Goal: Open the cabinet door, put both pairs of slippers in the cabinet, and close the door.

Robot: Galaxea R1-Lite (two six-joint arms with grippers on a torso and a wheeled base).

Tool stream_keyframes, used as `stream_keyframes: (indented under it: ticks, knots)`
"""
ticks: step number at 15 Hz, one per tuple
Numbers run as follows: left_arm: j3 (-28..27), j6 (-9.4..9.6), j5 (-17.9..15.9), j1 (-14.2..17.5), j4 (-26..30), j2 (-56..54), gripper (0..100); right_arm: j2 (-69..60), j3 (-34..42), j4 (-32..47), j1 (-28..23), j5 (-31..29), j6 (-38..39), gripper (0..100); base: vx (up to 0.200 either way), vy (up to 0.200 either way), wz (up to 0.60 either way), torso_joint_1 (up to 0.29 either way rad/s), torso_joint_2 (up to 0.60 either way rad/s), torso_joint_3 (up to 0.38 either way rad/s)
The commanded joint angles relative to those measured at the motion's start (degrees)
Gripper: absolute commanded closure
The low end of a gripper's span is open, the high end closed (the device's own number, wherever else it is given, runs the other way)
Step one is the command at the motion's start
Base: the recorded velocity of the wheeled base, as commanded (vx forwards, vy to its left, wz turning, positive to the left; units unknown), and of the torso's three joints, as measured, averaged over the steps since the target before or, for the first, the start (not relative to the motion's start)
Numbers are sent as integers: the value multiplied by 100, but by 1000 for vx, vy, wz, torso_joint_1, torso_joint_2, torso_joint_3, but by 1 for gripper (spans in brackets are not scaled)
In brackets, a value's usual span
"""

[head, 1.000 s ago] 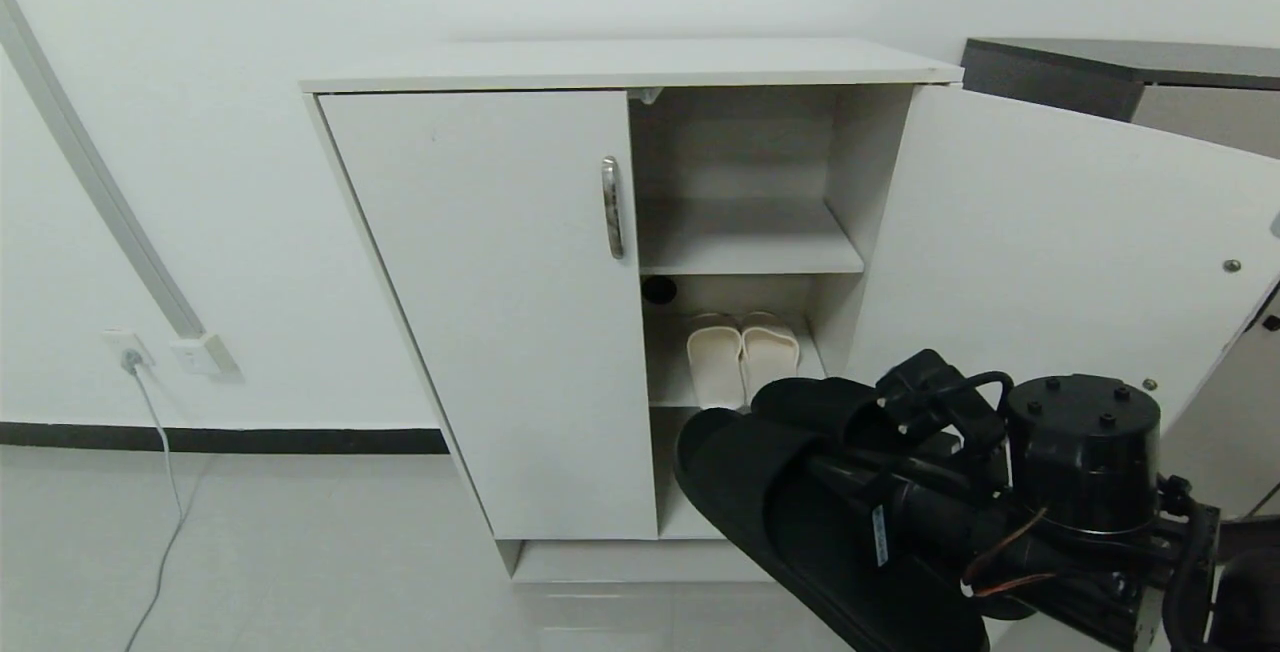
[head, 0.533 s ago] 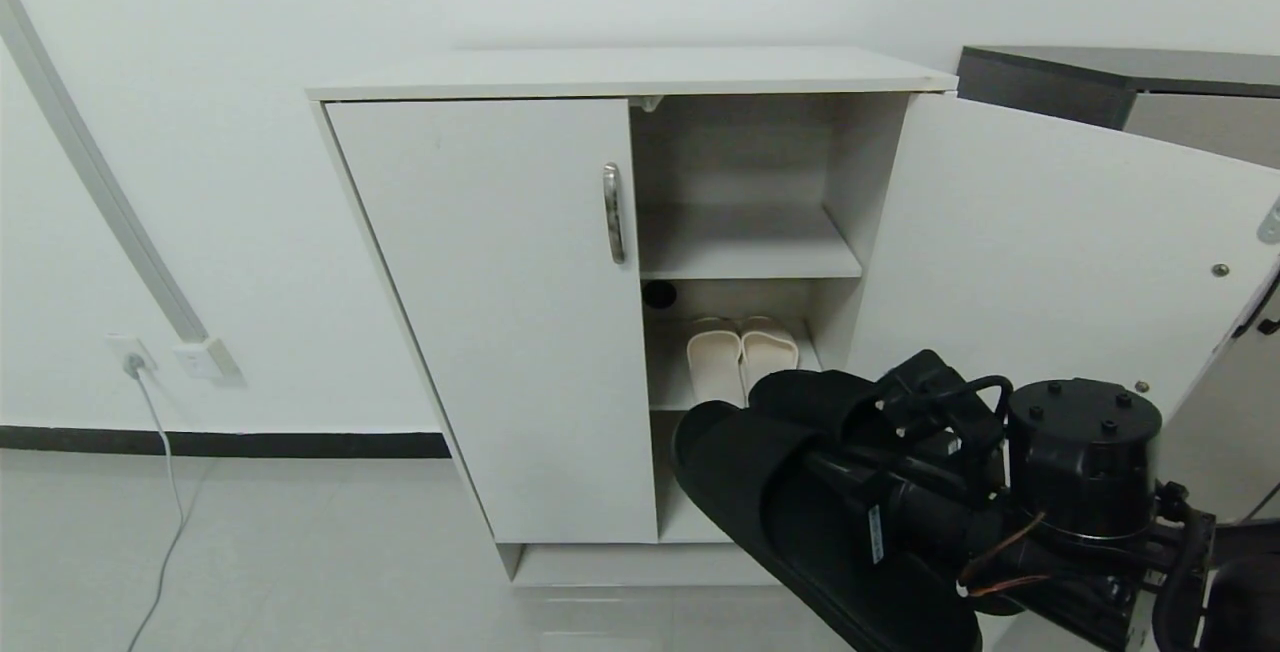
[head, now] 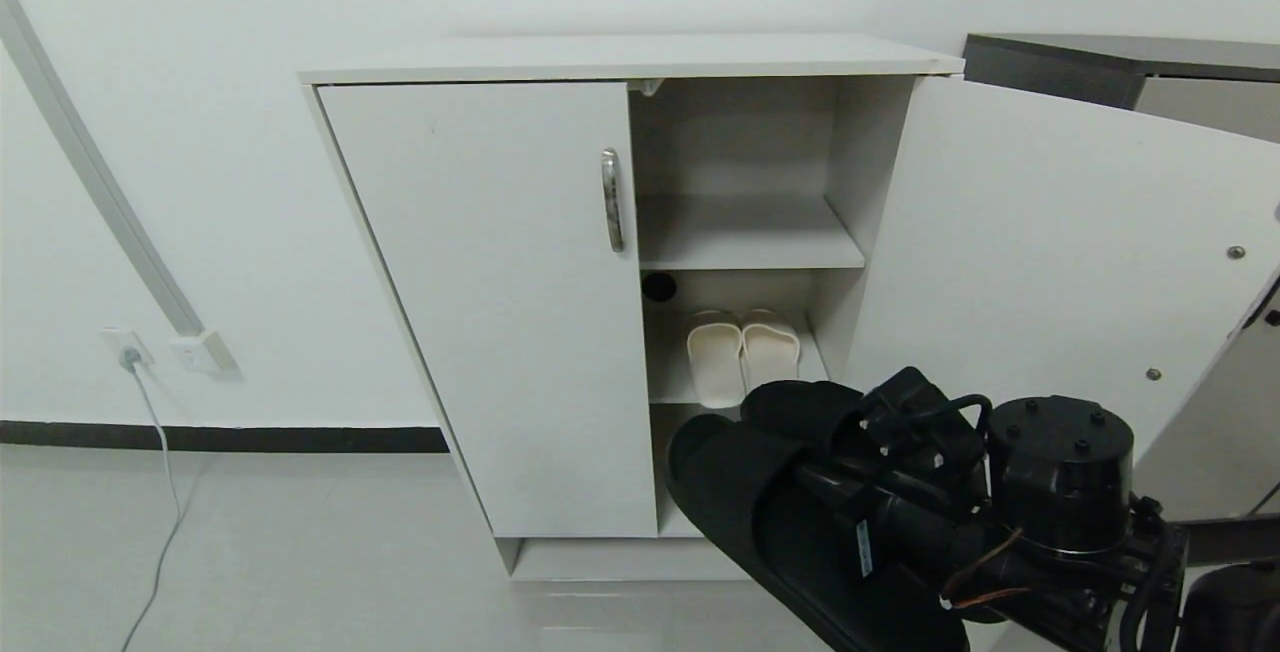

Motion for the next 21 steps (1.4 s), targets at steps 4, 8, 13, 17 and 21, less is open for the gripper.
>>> stream_keyframes:
  ticks: [4,8,13,17,21]
  knots:
    - [0,4,1,1,-1,0,100,945,-781,-475,519,-1474,149,100,0,0,0,0,0,0]
    - [0,4,1,1,-1,0,100,1640,-2178,545,695,-3135,677,100,0,0,0,0,0,0]
    - [0,13,-8,1,-1,0,100,1323,-3532,2751,774,-3829,1362,100,0,0,0,0,0,0]
    - [0,4,-8,1,-1,0,100,1297,-4463,3172,791,-4392,1345,100,0,0,0,0,0,0]
    - [0,4,-8,1,-1,0,100,1341,-4498,2584,607,-4409,712,100,0,0,0,0,0,0]
